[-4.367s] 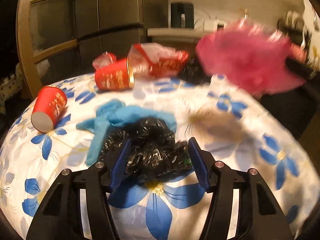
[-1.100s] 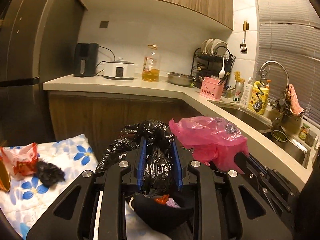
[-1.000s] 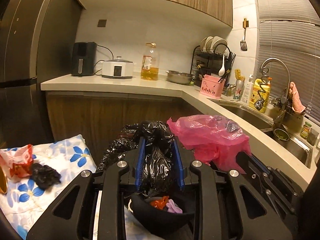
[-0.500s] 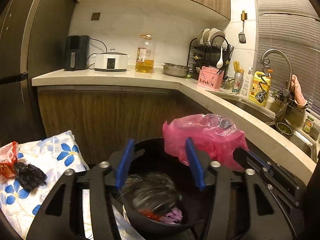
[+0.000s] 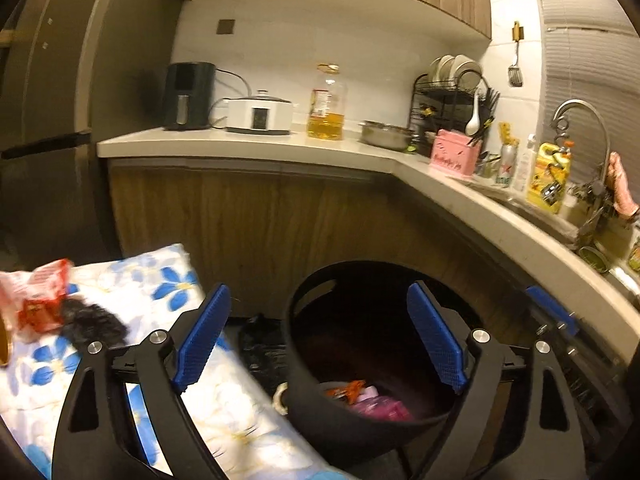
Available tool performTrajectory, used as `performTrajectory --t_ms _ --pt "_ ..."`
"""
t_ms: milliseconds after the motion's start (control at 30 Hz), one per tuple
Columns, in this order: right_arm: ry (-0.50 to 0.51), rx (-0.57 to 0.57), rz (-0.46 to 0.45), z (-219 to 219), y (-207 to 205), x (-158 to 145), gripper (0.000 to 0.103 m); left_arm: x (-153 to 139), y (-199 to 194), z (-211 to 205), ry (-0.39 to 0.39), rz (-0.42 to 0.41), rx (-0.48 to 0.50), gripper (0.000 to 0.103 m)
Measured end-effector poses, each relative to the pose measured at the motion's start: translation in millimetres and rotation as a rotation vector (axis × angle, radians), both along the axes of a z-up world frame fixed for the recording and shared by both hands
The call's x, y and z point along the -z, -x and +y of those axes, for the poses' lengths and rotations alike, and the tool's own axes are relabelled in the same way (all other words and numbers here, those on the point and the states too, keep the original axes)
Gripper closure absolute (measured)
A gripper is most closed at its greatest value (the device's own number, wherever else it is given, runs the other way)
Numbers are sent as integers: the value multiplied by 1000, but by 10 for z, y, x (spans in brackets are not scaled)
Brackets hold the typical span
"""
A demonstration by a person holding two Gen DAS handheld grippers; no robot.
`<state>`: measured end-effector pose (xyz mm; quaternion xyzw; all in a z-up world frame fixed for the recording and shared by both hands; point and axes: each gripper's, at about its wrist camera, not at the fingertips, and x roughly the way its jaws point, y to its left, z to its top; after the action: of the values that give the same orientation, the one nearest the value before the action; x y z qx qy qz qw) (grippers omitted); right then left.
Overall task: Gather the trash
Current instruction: 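Move both open tools back from the bin to the table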
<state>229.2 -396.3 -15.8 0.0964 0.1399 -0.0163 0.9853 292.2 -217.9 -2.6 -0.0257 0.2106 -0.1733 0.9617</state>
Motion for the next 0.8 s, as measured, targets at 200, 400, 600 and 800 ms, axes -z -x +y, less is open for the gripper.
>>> performTrajectory --t_ms 200,400,600,800 --pt "2 -21 2 145 181 -2 45 98 286 287 -29 24 -111 14" --pt "15 -54 -11 350 378 -23 36 163 596 639 -30 20 -202 11" --pt "5 -96 -16 591 513 -17 36 268 922 1029 -39 20 -290 11" --pt "2 -155 5 879 574 48 36 442 1202 1397 -93 31 -401 10"
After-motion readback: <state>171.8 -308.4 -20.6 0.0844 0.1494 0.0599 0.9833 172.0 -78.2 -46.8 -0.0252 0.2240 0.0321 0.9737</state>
